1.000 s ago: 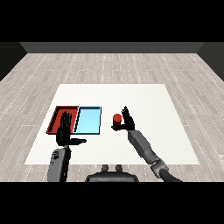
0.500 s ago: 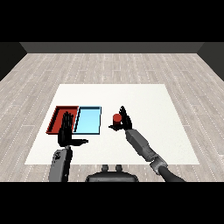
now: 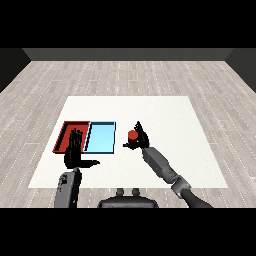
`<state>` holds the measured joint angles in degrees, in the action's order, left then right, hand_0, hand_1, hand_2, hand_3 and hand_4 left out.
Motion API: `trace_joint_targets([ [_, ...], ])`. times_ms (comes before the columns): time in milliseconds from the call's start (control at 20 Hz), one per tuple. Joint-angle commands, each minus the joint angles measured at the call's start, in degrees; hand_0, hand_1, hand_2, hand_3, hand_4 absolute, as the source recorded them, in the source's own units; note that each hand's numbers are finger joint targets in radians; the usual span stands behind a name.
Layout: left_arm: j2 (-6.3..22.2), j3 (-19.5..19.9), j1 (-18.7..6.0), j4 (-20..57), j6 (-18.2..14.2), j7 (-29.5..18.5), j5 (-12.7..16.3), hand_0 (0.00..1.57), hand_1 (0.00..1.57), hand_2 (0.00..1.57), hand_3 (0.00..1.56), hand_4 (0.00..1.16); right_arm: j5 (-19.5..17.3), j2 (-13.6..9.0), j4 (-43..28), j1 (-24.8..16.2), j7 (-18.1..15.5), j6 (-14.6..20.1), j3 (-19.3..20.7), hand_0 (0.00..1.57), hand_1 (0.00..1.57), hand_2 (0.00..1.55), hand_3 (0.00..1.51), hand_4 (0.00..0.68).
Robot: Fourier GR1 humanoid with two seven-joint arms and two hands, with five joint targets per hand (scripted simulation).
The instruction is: Pick the red can and put it in the red box
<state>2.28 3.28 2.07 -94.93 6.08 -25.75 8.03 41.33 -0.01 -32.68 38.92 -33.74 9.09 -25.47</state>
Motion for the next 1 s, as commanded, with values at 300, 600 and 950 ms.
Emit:
trace_joint_targets([
  [300, 0.7, 1.8, -3.8, 1.8, -0.5, 0.8, 0.7, 0.00, 0.00, 0.00, 0.00, 0.00, 8.7, 0.0, 5.7, 4.5, -0.4, 1.6, -6.3, 0.00, 0.00, 0.00, 0.00, 0.000],
  [600, -0.6, 0.5, -2.7, 1.5, -1.5, -0.5, -0.8, 0.00, 0.00, 0.00, 0.00, 0.00, 7.3, 0.0, 6.4, 6.0, 0.4, 8.3, -7.5, 1.52, 1.52, 1.50, 1.46, 0.493],
  [950, -1.1, -0.5, -1.6, -0.5, -1.6, 1.1, -0.6, 0.00, 0.00, 0.00, 0.00, 0.00, 8.1, 0.0, 8.6, 5.1, 0.1, 12.2, -12.3, 1.54, 1.54, 1.47, 1.42, 0.575],
])
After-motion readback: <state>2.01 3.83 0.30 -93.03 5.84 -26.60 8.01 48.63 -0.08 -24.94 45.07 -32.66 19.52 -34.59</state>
